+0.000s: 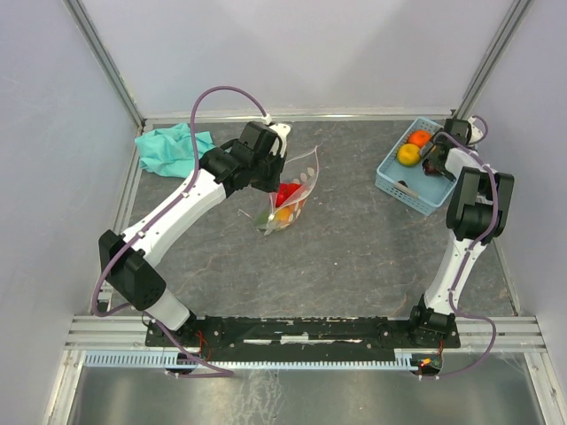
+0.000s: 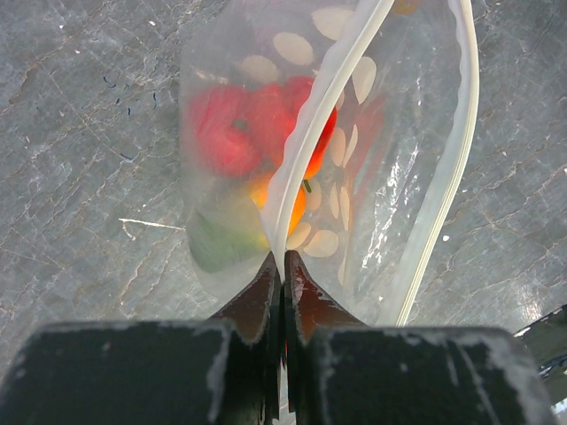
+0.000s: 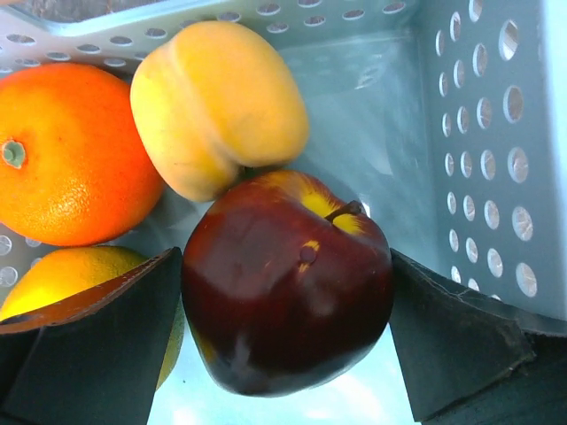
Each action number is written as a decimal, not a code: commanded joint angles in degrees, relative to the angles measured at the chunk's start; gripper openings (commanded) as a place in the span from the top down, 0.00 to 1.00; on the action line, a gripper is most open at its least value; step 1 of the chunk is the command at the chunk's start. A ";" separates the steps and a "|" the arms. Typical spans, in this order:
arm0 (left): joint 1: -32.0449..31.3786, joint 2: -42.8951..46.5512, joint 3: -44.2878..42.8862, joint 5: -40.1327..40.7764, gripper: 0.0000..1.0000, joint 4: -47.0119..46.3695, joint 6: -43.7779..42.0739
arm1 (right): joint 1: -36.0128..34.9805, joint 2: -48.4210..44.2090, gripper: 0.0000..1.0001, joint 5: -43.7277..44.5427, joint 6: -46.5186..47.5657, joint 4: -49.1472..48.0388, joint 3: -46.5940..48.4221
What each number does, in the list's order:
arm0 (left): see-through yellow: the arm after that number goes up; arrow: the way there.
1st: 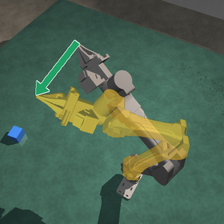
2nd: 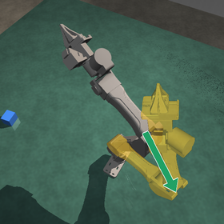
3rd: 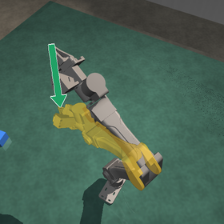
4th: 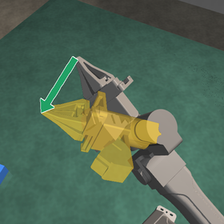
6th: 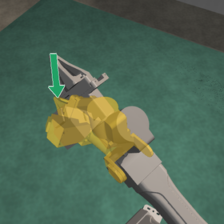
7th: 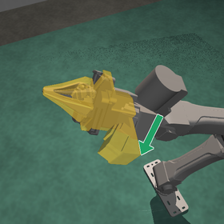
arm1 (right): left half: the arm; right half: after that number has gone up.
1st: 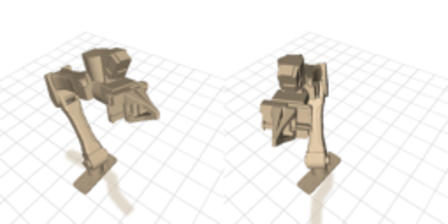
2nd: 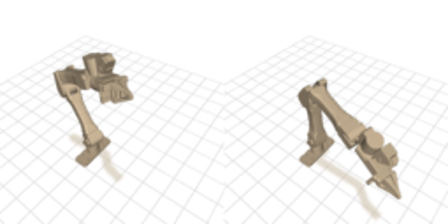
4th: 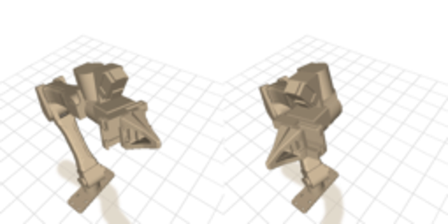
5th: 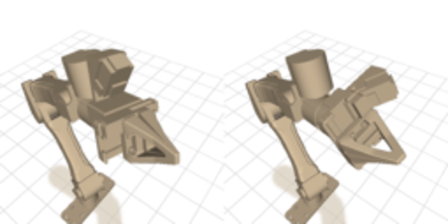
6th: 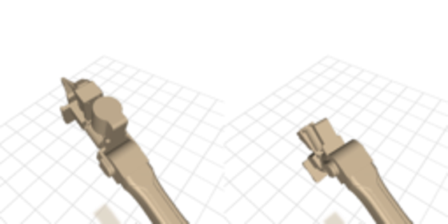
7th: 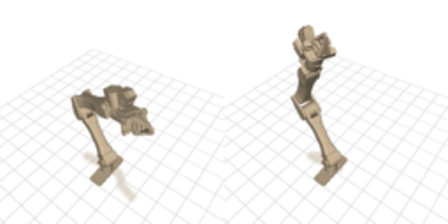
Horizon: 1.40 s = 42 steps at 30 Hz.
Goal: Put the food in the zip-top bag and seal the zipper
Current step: Pick up the fake fruit from the bin.
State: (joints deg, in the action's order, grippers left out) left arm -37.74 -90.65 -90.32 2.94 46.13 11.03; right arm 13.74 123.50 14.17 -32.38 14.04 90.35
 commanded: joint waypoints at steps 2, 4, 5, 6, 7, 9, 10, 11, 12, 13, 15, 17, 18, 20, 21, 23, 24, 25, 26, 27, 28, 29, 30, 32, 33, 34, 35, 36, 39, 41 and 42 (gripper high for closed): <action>0.24 0.01 -0.86 0.27 0.97 -2.76 -0.27 | 0.66 -0.11 0.01 -1.56 -2.50 -6.30 -1.33; 0.18 0.10 -0.73 0.16 0.97 -2.71 -0.07 | 0.72 -0.39 0.05 -1.88 -2.45 -6.83 -2.04; 0.20 0.16 -0.76 0.14 0.97 -2.73 0.02 | 0.73 -0.74 0.07 -2.30 -2.32 -7.18 -2.59; 0.21 0.32 -0.71 0.07 0.97 -2.71 0.19 | 0.75 -1.13 0.09 -2.62 -2.07 -7.35 -3.03; 0.21 0.36 -0.66 0.06 0.97 -2.71 0.26 | 0.69 -1.77 0.14 -3.09 -1.75 -7.49 -3.54; 0.21 0.55 -0.44 0.09 0.97 -2.71 0.38 | 0.68 -2.98 0.20 -3.78 -1.06 -7.62 -4.52; 0.25 0.70 -0.27 0.05 0.97 -2.76 0.40 | 0.68 -3.66 0.22 -4.04 -0.64 -7.59 -5.05; 0.21 0.80 -0.18 0.07 0.97 -2.79 0.40 | 0.68 -4.44 0.25 -4.25 -0.32 -7.61 -5.72; 0.23 0.93 -0.17 0.05 0.97 -2.82 0.40 | 0.70 -5.24 0.28 -4.45 0.15 -7.63 -6.39; 0.17 1.03 -0.19 0.09 0.97 -2.80 0.40 | 0.70 -6.12 0.30 -4.66 0.60 -7.44 -6.96; 0.20 1.20 -0.22 0.07 0.97 -2.80 0.40 | 0.73 -8.11 0.33 -4.95 1.97 -7.21 -8.31; 0.21 1.50 -0.22 -0.01 0.97 -2.84 0.32 | 0.70 -10.25 0.36 -5.47 2.92 -6.84 -9.44; 0.14 1.69 -0.26 -0.02 0.97 -2.88 0.27 | 0.65 -11.41 0.37 -5.73 3.50 -6.46 -9.89; 0.23 1.92 -0.14 0.00 0.97 -2.89 0.18 | 0.64 -13.83 0.38 -6.26 4.13 -5.78 -10.97; 0.21 2.03 -0.15 -0.01 0.97 -2.92 0.14 | 0.60 -15.08 0.38 -6.66 4.28 -5.50 -11.67; 0.21 2.40 0.07 -0.13 0.97 -2.95 0.09 | 0.38 -17.55 0.39 -7.51 4.52 -4.93 -12.86; 0.21 2.56 0.15 -0.28 0.97 -2.97 0.13 | 0.18 -18.79 0.39 -8.02 4.64 -4.53 -13.37; 0.21 2.77 0.29 -0.38 0.97 -2.97 0.13 | 0.04 -20.13 0.40 -8.63 4.85 -4.04 -13.88; 0.21 2.87 0.32 -0.55 0.97 -2.99 0.14 | -0.17 -22.00 0.40 -9.02 5.01 -3.56 -14.34; 0.21 3.04 0.29 -0.69 0.97 -2.98 0.14 | -0.40 -23.39 0.40 -9.50 5.19 -3.02 -14.98; 0.23 3.14 0.35 -0.95 0.97 -3.06 0.18 | -0.92 -25.45 0.40 -10.20 5.29 -2.48 -15.85; 0.21 3.19 0.33 -1.04 0.97 -3.18 0.21 | -1.38 -26.41 0.40 -10.48 5.31 -2.00 -16.28; 0.16 3.26 0.25 -1.26 0.97 -3.30 0.22 | -1.91 -28.09 0.40 -11.17 5.27 -1.59 -17.35; 0.16 3.44 0.24 -1.68 0.97 -3.62 0.52 | -3.39 -31.32 0.40 -12.20 4.87 -0.79 -18.74; 0.19 3.49 0.30 -1.86 0.97 -3.78 0.67 | -4.34 -32.98 0.40 -12.50 4.60 -0.28 -19.47; 0.20 3.52 0.26 -2.11 0.97 -3.89 0.89 | -5.33 -34.63 0.40 -12.42 4.23 0.04 -20.24; 0.22 3.59 0.16 -2.34 0.97 -4.00 1.11 | -6.51 -36.31 0.40 -12.22 3.84 0.18 -21.12; 0.21 3.63 0.23 -2.57 0.97 -4.09 1.29 | -7.75 -38.55 0.41 -12.16 3.39 0.08 -21.92; 0.22 3.79 0.21 -3.00 0.97 -4.44 1.98 | -11.76 -42.84 0.41 -11.71 1.77 0.43 -23.61; 0.19 3.75 0.24 -3.42 0.97 -4.59 2.38 | -14.38 -45.31 0.41 -11.54 0.38 0.54 -24.43; 0.20 3.79 0.27 -3.63 0.97 -4.64 2.58 | -15.72 -46.33 0.41 -11.54 -0.38 0.55 -24.77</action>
State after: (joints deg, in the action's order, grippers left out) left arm -37.71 -89.62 -89.82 0.97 44.82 11.09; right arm 1.76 82.15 2.81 -29.76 15.29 66.54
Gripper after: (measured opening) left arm 0.043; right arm 0.848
